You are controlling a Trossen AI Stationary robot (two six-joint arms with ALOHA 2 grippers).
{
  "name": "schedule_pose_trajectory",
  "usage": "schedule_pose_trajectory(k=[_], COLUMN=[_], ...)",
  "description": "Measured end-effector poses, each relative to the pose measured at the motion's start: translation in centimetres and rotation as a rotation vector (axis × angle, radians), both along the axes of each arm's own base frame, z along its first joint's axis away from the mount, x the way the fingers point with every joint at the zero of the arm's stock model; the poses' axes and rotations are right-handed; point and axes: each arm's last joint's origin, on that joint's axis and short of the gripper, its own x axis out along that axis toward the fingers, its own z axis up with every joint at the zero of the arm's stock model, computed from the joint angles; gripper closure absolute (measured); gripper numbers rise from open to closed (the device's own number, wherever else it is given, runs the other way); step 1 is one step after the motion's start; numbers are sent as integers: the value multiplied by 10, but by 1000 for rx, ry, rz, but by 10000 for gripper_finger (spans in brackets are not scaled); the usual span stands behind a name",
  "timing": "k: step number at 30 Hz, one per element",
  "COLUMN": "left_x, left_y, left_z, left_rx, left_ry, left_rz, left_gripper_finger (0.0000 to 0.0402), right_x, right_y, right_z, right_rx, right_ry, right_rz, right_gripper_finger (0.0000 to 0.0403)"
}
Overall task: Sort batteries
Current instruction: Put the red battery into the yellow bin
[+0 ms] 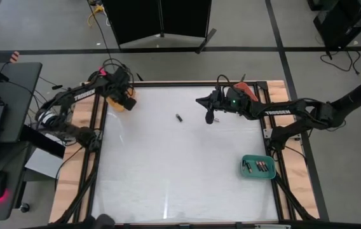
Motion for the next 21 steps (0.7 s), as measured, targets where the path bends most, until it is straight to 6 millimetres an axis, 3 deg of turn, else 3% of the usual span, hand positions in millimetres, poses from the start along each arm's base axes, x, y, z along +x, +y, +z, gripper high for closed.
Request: schedule_pose_trajectory(k=[4,13,21], left_x=[2,18,23], left_y=[11,41,50], left_z=[-14,-20,-41], left_rx=[-50,-51,-144], left_ry=[45,121,182], left_rz=[-23,-84,-113], left_gripper_finger=[345,345,345], right_x=[0,0,0], right_y=[0,0,0], right_z=[0,0,0], right_rx=[0,4,1], right_ry=[1,1,2], right_rz=[1,1,2], right_gripper_finger=[394,383,389])
